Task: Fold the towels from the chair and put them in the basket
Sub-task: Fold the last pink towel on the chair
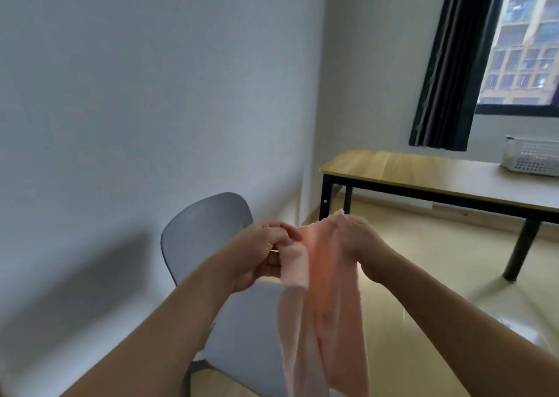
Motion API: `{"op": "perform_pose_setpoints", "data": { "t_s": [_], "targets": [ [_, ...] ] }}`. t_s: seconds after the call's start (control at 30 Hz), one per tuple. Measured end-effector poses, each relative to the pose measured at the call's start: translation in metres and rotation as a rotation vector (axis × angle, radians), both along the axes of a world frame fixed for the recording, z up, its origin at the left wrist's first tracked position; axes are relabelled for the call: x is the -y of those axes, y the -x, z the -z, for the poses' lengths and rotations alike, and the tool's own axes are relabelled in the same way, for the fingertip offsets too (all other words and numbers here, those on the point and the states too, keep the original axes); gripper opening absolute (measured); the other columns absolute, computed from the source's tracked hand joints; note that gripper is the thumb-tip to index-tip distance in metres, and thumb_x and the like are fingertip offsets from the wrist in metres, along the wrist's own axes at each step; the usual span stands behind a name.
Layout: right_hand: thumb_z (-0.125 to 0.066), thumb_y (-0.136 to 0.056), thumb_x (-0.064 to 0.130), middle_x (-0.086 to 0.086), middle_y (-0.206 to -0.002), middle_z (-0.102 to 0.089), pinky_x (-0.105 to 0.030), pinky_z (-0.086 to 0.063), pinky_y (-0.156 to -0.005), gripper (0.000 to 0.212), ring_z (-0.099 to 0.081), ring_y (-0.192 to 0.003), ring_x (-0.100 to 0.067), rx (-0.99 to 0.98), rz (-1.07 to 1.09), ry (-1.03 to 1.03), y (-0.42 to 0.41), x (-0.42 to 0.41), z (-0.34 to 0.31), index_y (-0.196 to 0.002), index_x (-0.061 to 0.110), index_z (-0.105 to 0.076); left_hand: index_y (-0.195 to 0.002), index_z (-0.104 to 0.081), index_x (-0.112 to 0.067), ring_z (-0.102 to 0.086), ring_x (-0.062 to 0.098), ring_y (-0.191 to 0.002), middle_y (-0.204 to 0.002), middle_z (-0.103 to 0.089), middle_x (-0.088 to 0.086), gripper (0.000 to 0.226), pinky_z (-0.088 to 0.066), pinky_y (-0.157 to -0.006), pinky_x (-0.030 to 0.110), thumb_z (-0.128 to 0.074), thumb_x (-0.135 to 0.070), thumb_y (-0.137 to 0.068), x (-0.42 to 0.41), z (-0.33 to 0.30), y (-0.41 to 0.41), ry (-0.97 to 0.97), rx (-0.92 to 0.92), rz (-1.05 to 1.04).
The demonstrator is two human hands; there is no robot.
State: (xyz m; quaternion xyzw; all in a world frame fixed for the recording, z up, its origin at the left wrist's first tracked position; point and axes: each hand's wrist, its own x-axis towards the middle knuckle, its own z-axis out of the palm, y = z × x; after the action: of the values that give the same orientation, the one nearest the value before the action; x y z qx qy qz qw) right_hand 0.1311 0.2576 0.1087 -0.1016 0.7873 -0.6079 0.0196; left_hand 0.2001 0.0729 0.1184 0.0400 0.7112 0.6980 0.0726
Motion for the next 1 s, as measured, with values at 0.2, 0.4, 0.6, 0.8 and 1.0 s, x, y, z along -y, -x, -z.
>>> {"op": "perform_pose_setpoints", "data": {
  "t_s": [0.2,0.4,0.6,0.8,1.0],
  "targets": [
    [-0.058,-0.094,0.02,0.007,-0.082,-0.072,-0.019,-0.05,-0.066,0.018,-0.066,-0.076,-0.005,-0.326,-0.073,-0.135,-0.044,-0.011,-0.06,-0.092,0.014,-0.075,-0.102,-0.063,-0.005,-0.07,0.02,-0.072,-0.084,-0.07,0.013,0.031,-0.057,-0.078,0.04,-0.041,0.011,-0.087,0.01,-0.048,-0.03,0.339,-0.313,-0.067],
    [-0.061,-0.09,0.023,-0.004,-0.071,-0.062,-0.018,-0.042,-0.051,0.014,-0.052,-0.054,-0.008,-0.677,0.019,-0.327,-0.056,-0.019,-0.079,-0.097,0.029,-0.05,-0.053,-0.047,-0.02,-0.041,0.004,-0.043,-0.047,-0.045,-0.011,0.044,-0.036,-0.047,0.016,-0.056,-0.032,-0.095,0.005,-0.074,-0.039,0.585,-0.56,-0.282],
    [-0.057,-0.094,0.017,0.0,-0.065,-0.057,-0.014,-0.039,-0.045,0.005,-0.052,-0.046,-0.005,-0.703,-0.08,-0.407,-0.063,-0.017,-0.079,-0.091,0.019,-0.054,-0.054,-0.041,-0.012,-0.038,0.007,-0.049,-0.052,-0.04,-0.005,0.051,-0.032,-0.05,0.025,-0.052,-0.043,-0.092,0.006,-0.072,-0.035,0.889,-0.578,-0.395],
    [-0.056,-0.094,0.016,0.001,-0.08,-0.066,-0.018,-0.045,-0.053,0.014,-0.057,-0.055,-0.003,-0.504,-0.034,-0.265,-0.054,-0.016,-0.078,-0.094,0.024,-0.067,-0.06,-0.054,0.003,-0.052,0.003,-0.071,-0.09,-0.059,-0.007,0.051,-0.036,-0.063,0.013,-0.059,-0.035,-0.093,0.007,-0.075,-0.036,0.594,-0.623,-0.296],
    [-0.058,-0.093,0.015,0.013,-0.092,-0.056,-0.008,-0.038,-0.069,0.018,-0.055,-0.085,0.001,-0.68,0.021,-0.527,-0.039,-0.018,-0.063,-0.093,0.02,-0.075,-0.055,-0.041,0.009,-0.035,0.023,-0.06,-0.064,-0.036,0.02,0.046,-0.033,-0.056,0.026,-0.055,-0.01,-0.093,0.001,-0.081,-0.047,0.109,-0.712,-0.158]
  ]
}}
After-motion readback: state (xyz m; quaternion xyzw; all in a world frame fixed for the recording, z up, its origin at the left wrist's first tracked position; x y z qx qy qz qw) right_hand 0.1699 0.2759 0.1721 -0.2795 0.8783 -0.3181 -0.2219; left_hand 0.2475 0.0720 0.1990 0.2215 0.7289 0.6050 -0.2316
